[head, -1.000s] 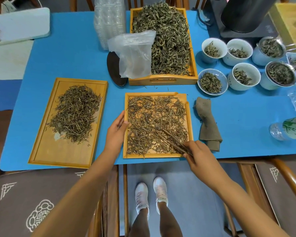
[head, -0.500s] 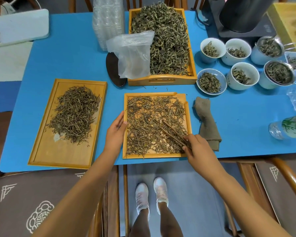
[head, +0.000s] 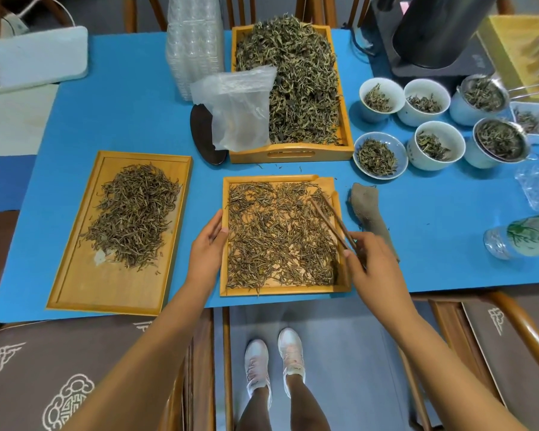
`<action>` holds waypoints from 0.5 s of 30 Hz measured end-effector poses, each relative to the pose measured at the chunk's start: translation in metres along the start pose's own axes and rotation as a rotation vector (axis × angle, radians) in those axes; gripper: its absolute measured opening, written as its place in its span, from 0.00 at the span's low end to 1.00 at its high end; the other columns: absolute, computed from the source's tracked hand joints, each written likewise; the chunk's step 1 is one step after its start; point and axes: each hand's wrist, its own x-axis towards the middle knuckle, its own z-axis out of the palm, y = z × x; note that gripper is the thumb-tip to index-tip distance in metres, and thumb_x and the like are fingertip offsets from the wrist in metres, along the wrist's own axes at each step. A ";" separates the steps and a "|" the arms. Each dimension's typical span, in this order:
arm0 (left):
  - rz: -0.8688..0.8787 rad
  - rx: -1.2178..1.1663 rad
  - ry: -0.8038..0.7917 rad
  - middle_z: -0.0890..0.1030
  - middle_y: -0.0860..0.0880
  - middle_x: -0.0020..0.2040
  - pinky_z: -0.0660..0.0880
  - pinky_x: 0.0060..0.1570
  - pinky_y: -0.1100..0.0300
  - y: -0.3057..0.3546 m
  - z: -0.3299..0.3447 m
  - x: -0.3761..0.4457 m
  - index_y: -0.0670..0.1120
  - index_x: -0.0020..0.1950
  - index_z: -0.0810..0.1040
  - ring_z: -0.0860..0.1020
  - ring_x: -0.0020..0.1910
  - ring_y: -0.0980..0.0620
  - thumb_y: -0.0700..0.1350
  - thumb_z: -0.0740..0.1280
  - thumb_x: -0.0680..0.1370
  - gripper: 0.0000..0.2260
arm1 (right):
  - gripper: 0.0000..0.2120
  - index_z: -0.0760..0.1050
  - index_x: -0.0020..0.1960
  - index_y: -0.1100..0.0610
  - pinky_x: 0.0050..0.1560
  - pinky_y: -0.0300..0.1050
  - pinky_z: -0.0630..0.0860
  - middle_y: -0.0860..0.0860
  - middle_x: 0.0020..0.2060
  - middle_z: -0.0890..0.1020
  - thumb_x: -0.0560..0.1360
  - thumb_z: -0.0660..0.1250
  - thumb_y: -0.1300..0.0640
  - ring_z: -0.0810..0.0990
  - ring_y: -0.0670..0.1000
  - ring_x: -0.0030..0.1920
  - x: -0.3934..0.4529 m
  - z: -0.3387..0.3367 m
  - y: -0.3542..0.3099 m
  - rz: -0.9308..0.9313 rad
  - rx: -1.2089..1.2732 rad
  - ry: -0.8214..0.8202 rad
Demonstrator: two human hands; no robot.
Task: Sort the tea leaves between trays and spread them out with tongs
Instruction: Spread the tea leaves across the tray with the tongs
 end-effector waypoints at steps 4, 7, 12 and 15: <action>0.009 0.021 -0.006 0.70 0.51 0.70 0.65 0.64 0.61 0.001 0.000 -0.002 0.52 0.70 0.68 0.68 0.68 0.54 0.42 0.62 0.79 0.20 | 0.14 0.70 0.60 0.61 0.49 0.43 0.66 0.59 0.52 0.75 0.76 0.63 0.60 0.74 0.58 0.53 0.018 -0.013 0.017 0.073 -0.004 0.119; 0.011 0.029 -0.005 0.70 0.52 0.70 0.65 0.64 0.61 0.002 0.000 -0.002 0.53 0.70 0.68 0.69 0.67 0.55 0.42 0.63 0.79 0.19 | 0.13 0.71 0.60 0.61 0.50 0.47 0.68 0.61 0.54 0.74 0.76 0.63 0.60 0.74 0.60 0.53 0.033 -0.023 0.031 0.130 -0.011 0.185; 0.008 0.025 -0.006 0.70 0.52 0.70 0.65 0.65 0.59 0.003 -0.001 -0.004 0.52 0.70 0.68 0.69 0.67 0.55 0.43 0.62 0.79 0.20 | 0.14 0.70 0.60 0.63 0.52 0.50 0.68 0.63 0.55 0.73 0.76 0.63 0.60 0.72 0.61 0.55 0.051 -0.032 0.049 0.249 -0.015 0.250; 0.004 0.017 -0.006 0.70 0.53 0.70 0.64 0.68 0.55 0.002 -0.002 -0.004 0.53 0.71 0.67 0.68 0.68 0.54 0.43 0.62 0.79 0.19 | 0.14 0.69 0.61 0.64 0.52 0.51 0.69 0.63 0.56 0.73 0.77 0.62 0.60 0.72 0.61 0.55 0.056 -0.032 0.055 0.307 -0.013 0.256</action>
